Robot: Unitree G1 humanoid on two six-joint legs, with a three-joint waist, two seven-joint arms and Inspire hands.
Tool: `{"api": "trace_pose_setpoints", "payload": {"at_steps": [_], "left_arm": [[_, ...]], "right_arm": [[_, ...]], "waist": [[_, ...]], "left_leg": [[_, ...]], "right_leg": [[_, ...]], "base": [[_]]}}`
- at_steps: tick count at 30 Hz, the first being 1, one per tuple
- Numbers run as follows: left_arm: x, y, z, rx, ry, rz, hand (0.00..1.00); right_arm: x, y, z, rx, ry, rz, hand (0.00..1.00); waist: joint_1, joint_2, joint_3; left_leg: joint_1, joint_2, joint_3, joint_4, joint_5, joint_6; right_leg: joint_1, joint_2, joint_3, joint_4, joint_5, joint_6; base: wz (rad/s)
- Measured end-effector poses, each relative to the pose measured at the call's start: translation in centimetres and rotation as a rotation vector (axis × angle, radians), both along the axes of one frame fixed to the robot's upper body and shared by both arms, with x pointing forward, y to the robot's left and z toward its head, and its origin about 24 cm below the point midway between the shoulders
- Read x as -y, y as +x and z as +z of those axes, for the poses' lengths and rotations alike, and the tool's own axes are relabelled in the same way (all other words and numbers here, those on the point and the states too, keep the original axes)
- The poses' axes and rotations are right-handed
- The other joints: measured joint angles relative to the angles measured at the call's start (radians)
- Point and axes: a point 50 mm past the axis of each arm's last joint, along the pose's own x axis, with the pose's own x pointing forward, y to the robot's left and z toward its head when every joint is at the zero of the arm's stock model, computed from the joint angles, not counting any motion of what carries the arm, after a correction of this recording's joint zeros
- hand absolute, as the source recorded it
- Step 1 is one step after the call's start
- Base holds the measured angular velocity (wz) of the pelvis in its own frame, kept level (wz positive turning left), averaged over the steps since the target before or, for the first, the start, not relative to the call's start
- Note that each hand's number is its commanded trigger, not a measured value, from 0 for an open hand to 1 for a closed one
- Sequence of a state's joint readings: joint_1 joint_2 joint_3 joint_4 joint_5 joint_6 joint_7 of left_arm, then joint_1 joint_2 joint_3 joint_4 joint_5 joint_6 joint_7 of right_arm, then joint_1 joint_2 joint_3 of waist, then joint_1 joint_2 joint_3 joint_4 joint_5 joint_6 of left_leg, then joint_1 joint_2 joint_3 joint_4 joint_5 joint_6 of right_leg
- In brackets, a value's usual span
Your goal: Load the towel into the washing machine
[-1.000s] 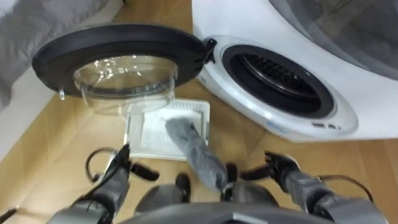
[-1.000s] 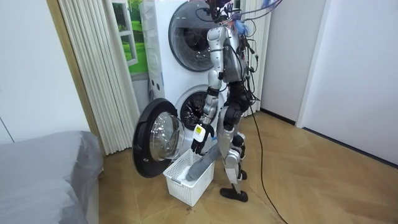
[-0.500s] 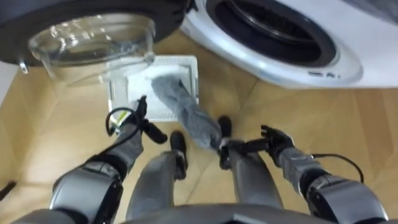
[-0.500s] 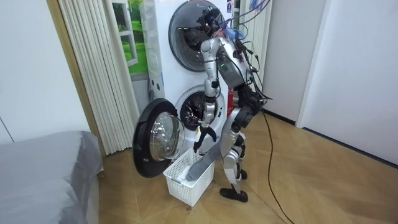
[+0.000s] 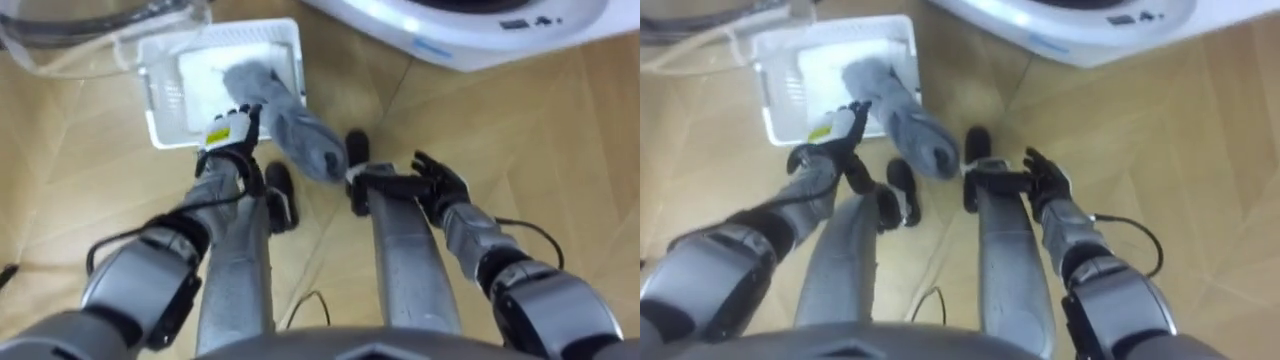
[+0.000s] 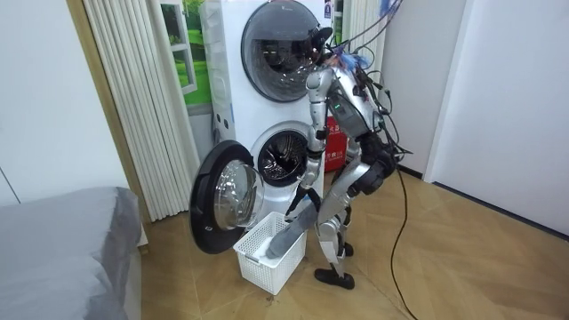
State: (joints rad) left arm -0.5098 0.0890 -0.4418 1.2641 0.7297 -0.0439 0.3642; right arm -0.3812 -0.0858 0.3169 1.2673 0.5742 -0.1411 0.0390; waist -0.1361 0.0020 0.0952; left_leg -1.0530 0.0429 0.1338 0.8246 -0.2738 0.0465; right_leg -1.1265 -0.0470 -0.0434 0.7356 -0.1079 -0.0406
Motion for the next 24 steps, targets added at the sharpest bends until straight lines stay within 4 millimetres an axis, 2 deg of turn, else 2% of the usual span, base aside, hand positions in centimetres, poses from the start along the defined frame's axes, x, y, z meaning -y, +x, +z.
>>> {"api": "trace_pose_setpoints", "payload": {"at_steps": [3, 10, 15, 16, 21, 22, 23, 24], "left_arm": [[0.3, 0.1, 0.1, 0.015, 0.017, -0.036, 0.0], [0.6, 1.5, 1.5, 0.083, 0.069, -0.093, 0.0], [0.9, 2.2, 2.2, 0.141, 0.11, -0.139, 0.0], [0.9, 2.4, 2.5, 0.156, 0.111, -0.14, 0.0], [0.7, 3.1, 3.4, 0.214, 0.123, -0.147, 0.0], [0.6, 3.3, 3.6, 0.225, 0.129, -0.156, 0.06], [0.6, 3.3, 3.6, 0.228, 0.131, -0.157, 0.51], [0.5, 3.4, 3.7, 0.234, 0.132, -0.157, 0.72]], "right_arm": [[-0.1, 0.4, 0.4, 0.037, 0.011, 0.018, 0.0], [-0.4, 1.7, 1.7, 0.141, 0.067, 0.046, 0.0], [-0.7, 2.1, 2.1, 0.18, 0.079, 0.059, 0.0], [-0.9, 2.2, 2.2, 0.186, 0.081, 0.064, 0.0], [-1.2, 2.5, 2.5, 0.206, 0.08, 0.084, 0.0], [-1.2, 2.6, 2.6, 0.214, 0.08, 0.084, 0.0], [-1.2, 2.6, 2.6, 0.217, 0.08, 0.085, 0.0], [-1.3, 2.6, 2.7, 0.221, 0.081, 0.087, 0.0]], "waist": [[-0.002, 0.0, 0.0], [-0.037, -0.001, -0.0007], [-0.061, -0.001, -0.0008], [-0.062, -0.001, -0.0008], [-0.077, -0.002, -0.0008], [-0.079, -0.002, -0.0007], [-0.081, -0.002, -0.0006], [-0.082, -0.002, -0.0006]], "left_leg": [[-0.045, 0.017, 0.001, 0.052, -0.017, -0.003], [-0.155, 0.036, 0.0, 0.18, -0.06, -0.008], [-0.187, 0.039, 0.001, 0.21, -0.07, -0.007], [-0.195, 0.048, 0.002, 0.223, -0.077, -0.007], [-0.214, 0.055, -0.001, 0.249, -0.091, -0.009], [-0.22, 0.055, -0.001, 0.25, -0.091, -0.009], [-0.223, 0.055, -0.001, 0.25, -0.091, -0.009], [-0.227, 0.056, 0.0, 0.25, -0.092, -0.009]], "right_leg": [[-0.04, 0.013, -0.003, 0.033, 0.001, -0.007], [-0.157, 0.027, 0.007, 0.158, -0.034, -0.017], [-0.191, 0.035, 0.01, 0.186, -0.039, -0.018], [-0.196, 0.037, 0.009, 0.19, -0.041, -0.018], [-0.215, 0.049, 0.011, 0.206, -0.047, -0.02], [-0.221, 0.049, 0.01, 0.207, -0.047, -0.02], [-0.223, 0.049, 0.01, 0.207, -0.047, -0.02], [-0.227, 0.05, 0.01, 0.207, -0.047, -0.02]], "base": [[-0.13], [-0.05], [-0.04], [-0.1], [-0.09], [0.0], [0.0], [0.0]]}}
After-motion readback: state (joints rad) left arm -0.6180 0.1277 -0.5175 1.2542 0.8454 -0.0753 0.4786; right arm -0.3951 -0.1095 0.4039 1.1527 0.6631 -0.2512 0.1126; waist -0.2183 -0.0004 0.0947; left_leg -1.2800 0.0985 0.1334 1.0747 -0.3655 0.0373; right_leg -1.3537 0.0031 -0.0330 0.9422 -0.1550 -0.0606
